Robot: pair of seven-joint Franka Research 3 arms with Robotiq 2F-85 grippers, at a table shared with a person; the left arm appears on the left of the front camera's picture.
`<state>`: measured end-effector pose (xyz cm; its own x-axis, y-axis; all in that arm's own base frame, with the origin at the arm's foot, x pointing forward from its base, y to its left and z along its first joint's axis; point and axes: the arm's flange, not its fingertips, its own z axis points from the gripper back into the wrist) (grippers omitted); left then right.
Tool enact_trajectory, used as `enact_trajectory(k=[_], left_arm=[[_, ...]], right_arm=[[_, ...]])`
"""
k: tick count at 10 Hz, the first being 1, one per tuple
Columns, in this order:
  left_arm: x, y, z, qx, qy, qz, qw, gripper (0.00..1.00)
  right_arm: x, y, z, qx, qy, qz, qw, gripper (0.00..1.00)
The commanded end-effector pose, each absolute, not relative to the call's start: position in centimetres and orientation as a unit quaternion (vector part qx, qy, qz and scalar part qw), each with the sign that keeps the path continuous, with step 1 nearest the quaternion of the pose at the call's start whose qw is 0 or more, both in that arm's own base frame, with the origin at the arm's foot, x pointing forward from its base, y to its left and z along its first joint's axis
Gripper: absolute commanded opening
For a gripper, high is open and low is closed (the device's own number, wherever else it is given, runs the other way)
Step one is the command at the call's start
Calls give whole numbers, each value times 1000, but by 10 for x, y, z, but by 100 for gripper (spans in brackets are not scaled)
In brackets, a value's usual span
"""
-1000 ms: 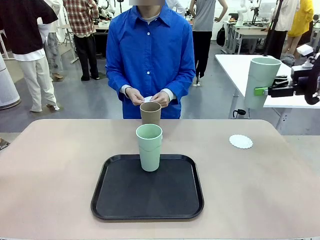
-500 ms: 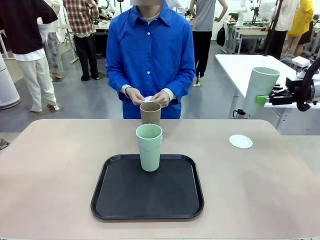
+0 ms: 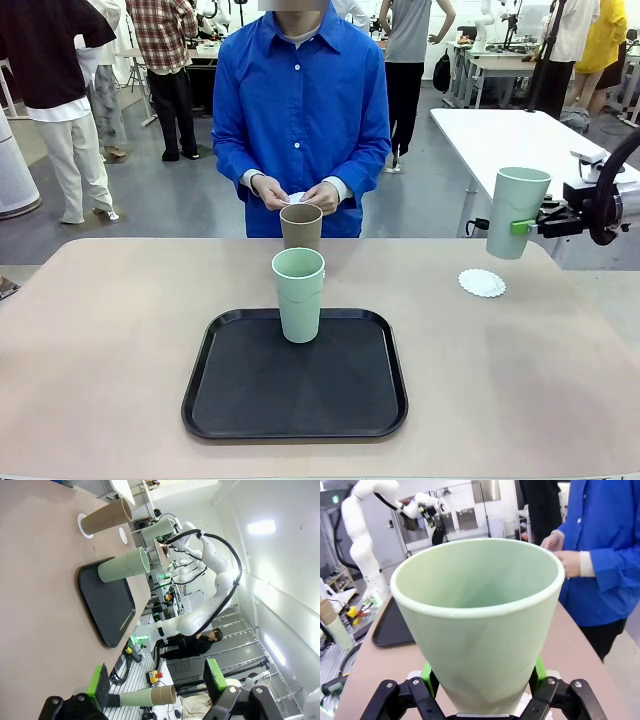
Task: Place coasters on the table and set cups on them.
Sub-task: Take one Reusable plastic cup from the Flat Tray and place it on a coaster set by the human.
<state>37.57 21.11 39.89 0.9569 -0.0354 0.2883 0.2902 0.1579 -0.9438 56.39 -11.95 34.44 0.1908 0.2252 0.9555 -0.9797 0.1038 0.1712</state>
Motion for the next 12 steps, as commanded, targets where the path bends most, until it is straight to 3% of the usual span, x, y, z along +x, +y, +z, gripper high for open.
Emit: enact_trajectory(k=[1,5,6,9,12], left_arm=[[376,213,401,-641,-103,-110,753,100],[376,213,401,-641,-103,-110,753,100],[376,213,401,-641,-103,-110,753,100],[376,213,401,-641,-103,-110,753,100],[376,213,401,-641,-103,-110,753,100]], right_arm=[[572,-115,336,450,-399,497,625,84],[579,-105,330,421,-424,496,630,84],[570,-112,327,451,-404,491,627,84],[572,-111,326,443,-406,493,629,84],[569,-105,310,439,-410,541,589,84]])
